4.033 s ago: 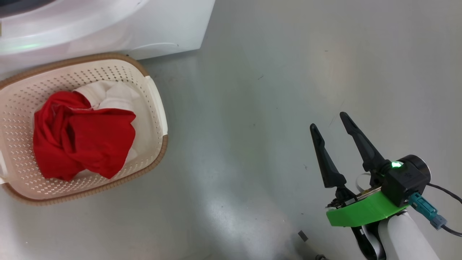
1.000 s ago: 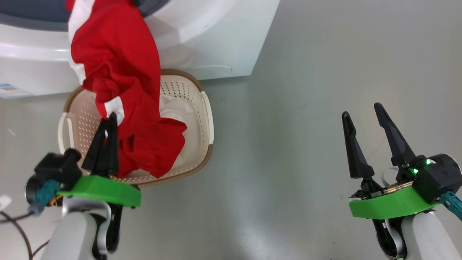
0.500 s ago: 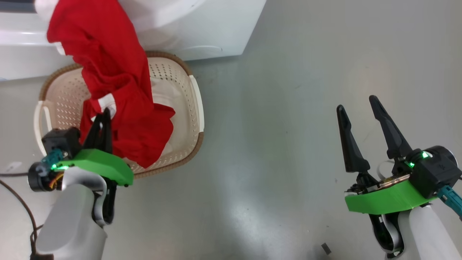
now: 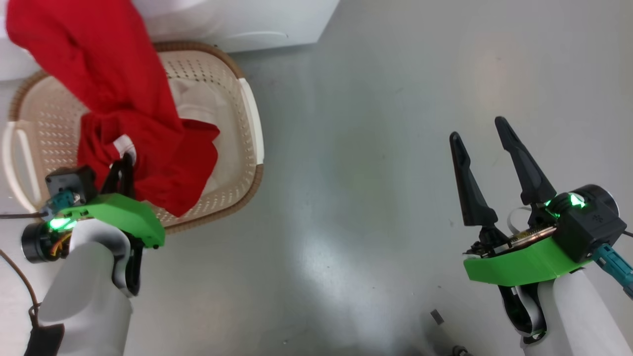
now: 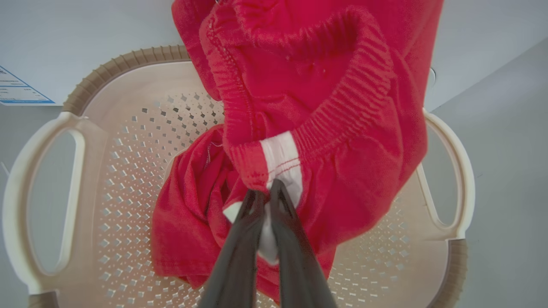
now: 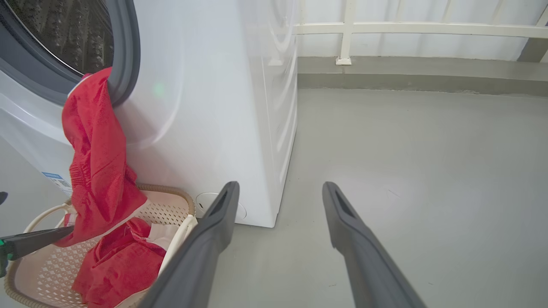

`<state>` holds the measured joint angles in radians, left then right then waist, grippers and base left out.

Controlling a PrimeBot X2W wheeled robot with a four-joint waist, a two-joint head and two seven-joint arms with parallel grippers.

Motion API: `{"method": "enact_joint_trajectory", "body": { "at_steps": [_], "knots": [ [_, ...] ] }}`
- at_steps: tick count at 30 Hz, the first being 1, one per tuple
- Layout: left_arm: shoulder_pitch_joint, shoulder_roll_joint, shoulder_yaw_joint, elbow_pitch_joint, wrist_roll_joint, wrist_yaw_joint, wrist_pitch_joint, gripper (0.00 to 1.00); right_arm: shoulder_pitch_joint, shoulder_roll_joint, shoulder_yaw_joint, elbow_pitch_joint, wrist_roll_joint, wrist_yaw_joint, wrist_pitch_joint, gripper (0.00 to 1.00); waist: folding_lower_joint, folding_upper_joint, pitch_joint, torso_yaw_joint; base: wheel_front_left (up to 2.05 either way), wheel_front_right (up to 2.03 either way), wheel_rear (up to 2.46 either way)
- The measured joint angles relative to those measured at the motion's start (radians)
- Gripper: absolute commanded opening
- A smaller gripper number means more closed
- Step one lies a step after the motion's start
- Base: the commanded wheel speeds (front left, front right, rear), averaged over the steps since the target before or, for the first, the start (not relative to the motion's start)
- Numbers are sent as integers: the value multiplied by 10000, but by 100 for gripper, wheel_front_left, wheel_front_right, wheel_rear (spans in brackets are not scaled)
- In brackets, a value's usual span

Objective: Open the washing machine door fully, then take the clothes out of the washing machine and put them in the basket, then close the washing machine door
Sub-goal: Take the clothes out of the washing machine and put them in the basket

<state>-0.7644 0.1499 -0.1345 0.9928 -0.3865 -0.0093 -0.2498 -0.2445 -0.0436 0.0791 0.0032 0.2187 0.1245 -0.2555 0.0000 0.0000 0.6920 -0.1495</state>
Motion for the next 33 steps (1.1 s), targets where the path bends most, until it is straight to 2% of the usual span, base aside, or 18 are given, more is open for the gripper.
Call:
{"method": "enact_joint_trajectory", "body": {
  "at_steps": [16,33],
  "knots": [
    [-809,213,433,1396,190,4,-29,0,-310,0,293,-6,15,0,0,100,0,0,899,-458,0,0,0],
    [-813,259,656,1753,483,100,-40,0,-593,0,357,40,98,0,0,100,0,0,1244,-619,0,0,0]
  ]
}}
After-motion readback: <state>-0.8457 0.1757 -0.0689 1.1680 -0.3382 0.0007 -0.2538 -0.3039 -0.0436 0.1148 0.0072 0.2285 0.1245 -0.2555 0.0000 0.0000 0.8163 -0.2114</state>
